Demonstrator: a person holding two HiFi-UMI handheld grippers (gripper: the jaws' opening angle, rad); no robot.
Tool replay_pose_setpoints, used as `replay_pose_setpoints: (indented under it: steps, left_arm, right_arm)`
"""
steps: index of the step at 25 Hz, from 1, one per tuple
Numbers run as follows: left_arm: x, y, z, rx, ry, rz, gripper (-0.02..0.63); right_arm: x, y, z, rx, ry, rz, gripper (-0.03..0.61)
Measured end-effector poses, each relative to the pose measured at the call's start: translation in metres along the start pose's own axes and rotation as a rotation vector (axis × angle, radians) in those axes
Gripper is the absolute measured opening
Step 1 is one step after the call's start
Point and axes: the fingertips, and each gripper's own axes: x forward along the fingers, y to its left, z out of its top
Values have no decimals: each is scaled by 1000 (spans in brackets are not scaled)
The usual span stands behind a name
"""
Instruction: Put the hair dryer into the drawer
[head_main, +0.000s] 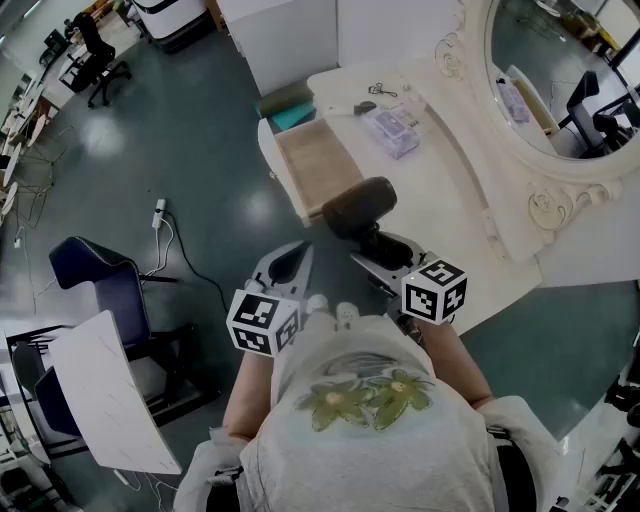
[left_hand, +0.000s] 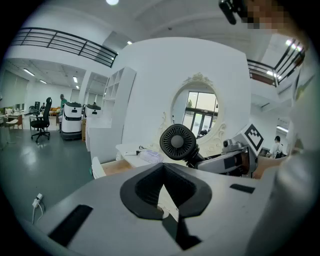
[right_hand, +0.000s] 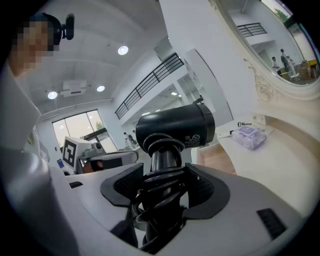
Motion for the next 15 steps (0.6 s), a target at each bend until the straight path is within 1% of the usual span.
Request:
replay_pose_setpoints:
  steps: [4, 7, 11, 15]
  left_arm:
    - [7, -3, 0, -5, -10, 6, 11]
    - [10, 0, -2, -4, -4, 14, 11]
    - [15, 13, 1, -17, -2, 29, 11]
    - [29, 31, 4, -24, 2, 28, 11]
  right_arm:
    - [1, -9, 1, -16, 6, 4, 253]
    - [4, -12, 2, -9, 6, 11, 253]
    - [12, -18, 7, -17, 20, 17, 253]
    - [29, -30, 14, -14, 30, 14, 253]
